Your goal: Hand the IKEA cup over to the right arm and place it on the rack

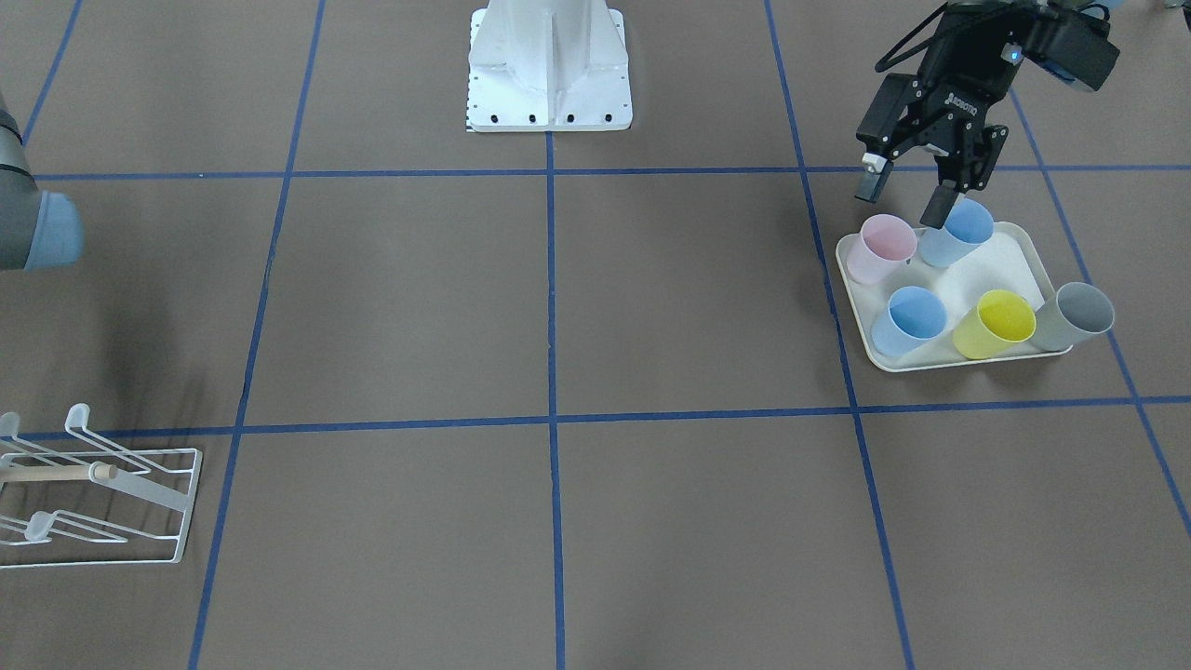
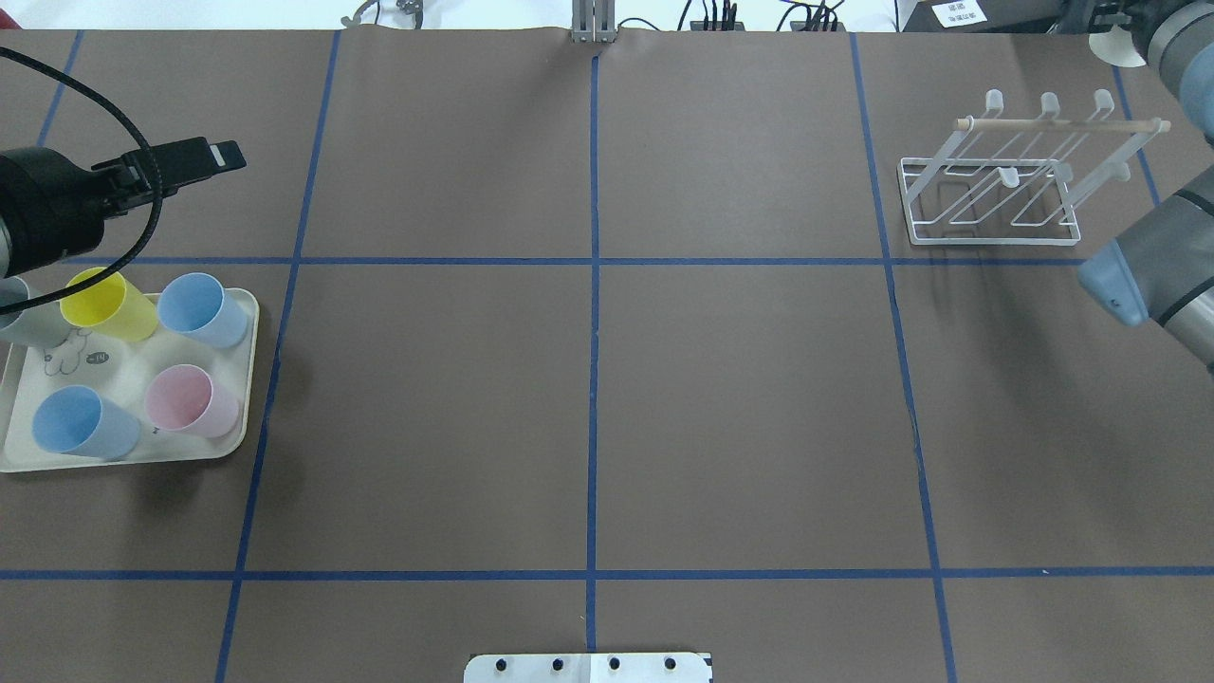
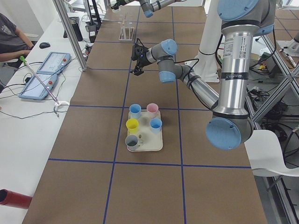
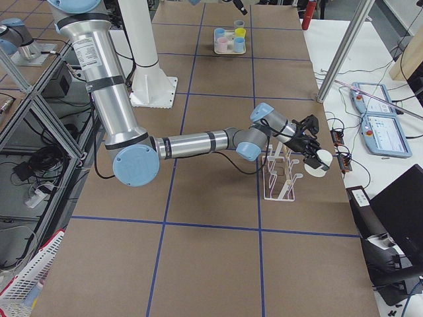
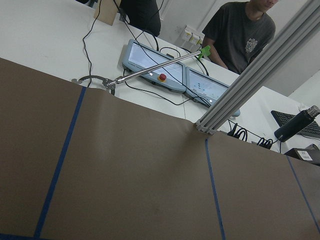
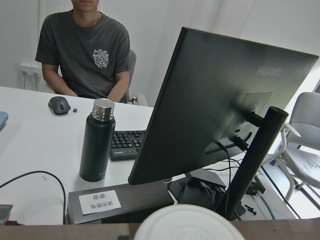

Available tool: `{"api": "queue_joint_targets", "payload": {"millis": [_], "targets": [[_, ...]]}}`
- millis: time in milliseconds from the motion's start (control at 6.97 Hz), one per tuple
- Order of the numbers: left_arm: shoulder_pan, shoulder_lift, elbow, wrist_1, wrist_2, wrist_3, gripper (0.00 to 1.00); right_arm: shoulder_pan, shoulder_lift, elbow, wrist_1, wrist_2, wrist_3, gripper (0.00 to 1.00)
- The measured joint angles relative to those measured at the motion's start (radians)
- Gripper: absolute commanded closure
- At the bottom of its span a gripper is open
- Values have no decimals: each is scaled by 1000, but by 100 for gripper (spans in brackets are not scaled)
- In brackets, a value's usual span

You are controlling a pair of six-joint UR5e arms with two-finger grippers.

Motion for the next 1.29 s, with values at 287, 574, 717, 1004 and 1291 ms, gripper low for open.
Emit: {"api": "queue_joint_targets", "payload": {"millis": [287, 574, 717, 1004, 1291], "targets": [[-1, 0, 2, 0, -9, 0, 0, -14, -17, -8, 1, -5, -9, 99], [-1, 0, 3, 0, -11, 0, 0, -16, -31, -6, 2, -5, -29, 100], [-1, 0, 4, -1, -12, 0, 0, -17, -30, -2, 2, -4, -32, 100], [-2, 0, 5, -1, -12, 0, 0, -29, -26, -1, 1, -3, -34, 100], [-3, 0, 5, -2, -12, 0, 0, -47, -26, -5, 1, -4, -33, 100]]}}
